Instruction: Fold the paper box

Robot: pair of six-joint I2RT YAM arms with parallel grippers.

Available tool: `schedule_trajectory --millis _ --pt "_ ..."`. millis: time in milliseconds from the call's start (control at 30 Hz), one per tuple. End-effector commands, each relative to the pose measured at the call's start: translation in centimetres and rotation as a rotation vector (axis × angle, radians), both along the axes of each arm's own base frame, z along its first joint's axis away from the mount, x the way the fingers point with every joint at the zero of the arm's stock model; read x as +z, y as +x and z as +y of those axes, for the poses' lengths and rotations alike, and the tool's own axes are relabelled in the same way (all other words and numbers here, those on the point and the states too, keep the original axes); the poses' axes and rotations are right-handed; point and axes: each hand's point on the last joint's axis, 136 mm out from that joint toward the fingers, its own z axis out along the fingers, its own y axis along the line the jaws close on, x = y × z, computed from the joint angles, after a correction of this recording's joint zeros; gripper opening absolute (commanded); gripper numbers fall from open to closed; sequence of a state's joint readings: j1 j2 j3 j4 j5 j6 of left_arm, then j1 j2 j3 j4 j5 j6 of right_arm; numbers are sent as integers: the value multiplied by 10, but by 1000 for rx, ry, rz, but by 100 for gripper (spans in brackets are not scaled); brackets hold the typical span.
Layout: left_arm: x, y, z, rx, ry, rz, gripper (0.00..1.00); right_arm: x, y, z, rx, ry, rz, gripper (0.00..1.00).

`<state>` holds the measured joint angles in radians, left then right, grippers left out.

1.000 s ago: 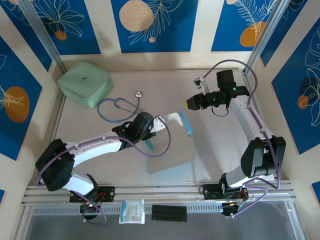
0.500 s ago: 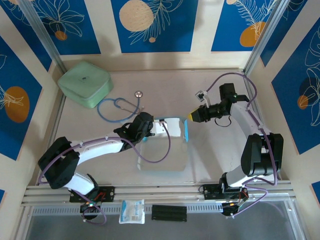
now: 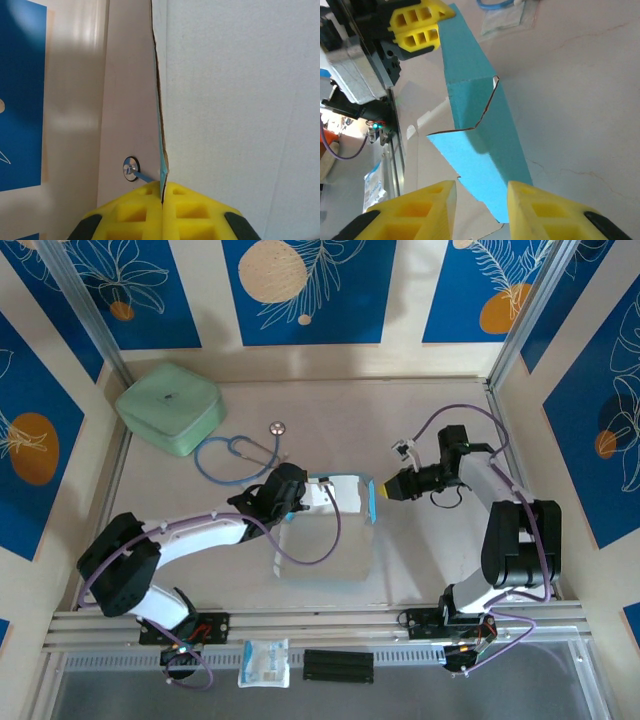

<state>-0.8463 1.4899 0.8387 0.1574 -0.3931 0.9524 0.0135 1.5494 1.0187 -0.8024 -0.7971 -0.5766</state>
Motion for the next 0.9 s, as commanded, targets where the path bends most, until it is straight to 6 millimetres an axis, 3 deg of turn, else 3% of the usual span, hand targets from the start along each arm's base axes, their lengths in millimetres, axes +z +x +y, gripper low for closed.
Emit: schedule_trajectory --millis 0,500,867 --pt "-1 4 -5 -23 -6 -3 0 -12 -2 4 35 -20 -7 31" --pt "-3 6 -9 -23 -12 13 0 -11 -2 27 110 -17 -39 26" --pt "-5 4 -9 -20 -19 22 0 -42 12 29 54 -260 -78 30"
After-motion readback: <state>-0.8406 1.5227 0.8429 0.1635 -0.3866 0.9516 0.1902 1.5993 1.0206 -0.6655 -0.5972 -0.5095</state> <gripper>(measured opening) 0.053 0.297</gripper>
